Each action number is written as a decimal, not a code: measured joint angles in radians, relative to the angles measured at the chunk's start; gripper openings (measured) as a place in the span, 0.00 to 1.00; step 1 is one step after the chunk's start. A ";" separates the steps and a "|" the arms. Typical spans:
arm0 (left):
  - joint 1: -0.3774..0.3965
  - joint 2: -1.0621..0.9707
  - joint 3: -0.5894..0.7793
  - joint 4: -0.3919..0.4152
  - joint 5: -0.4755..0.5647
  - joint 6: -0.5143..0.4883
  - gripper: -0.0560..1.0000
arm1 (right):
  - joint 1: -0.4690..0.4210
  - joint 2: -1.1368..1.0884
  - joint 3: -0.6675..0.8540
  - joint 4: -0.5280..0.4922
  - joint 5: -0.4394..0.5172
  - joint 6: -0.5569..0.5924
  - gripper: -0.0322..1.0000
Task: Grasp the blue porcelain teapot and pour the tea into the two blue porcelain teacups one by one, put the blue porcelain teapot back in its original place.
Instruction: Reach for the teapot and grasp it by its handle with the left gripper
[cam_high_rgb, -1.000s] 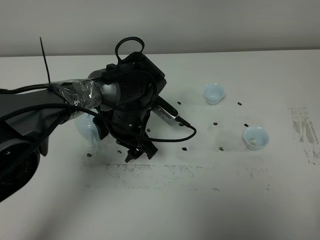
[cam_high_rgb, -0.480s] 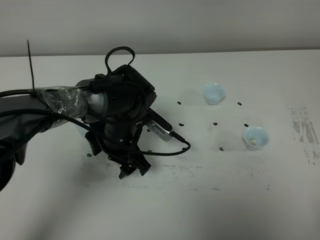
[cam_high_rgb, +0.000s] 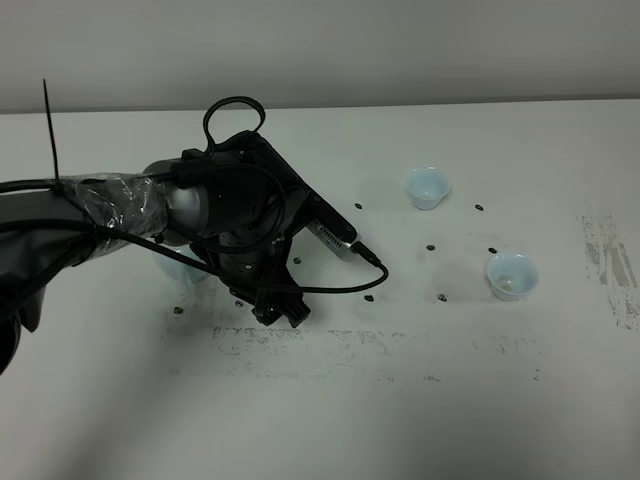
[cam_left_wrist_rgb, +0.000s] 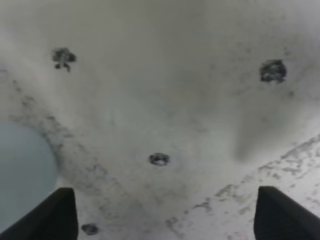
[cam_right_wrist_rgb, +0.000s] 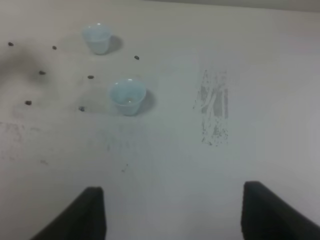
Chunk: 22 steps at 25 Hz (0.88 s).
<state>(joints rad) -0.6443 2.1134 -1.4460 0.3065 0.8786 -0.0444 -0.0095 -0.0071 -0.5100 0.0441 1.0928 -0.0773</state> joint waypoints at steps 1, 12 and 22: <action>0.000 0.000 0.000 0.004 0.005 0.002 0.70 | 0.000 0.000 0.000 0.000 0.000 0.000 0.61; 0.014 0.000 0.000 0.009 0.180 -0.003 0.70 | 0.000 0.000 0.000 0.000 0.000 0.000 0.61; 0.014 0.000 0.000 0.102 0.311 -0.100 0.70 | 0.000 0.000 0.000 0.000 0.000 0.000 0.61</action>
<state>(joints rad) -0.6308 2.1134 -1.4460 0.4081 1.1894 -0.1442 -0.0095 -0.0071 -0.5100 0.0441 1.0928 -0.0773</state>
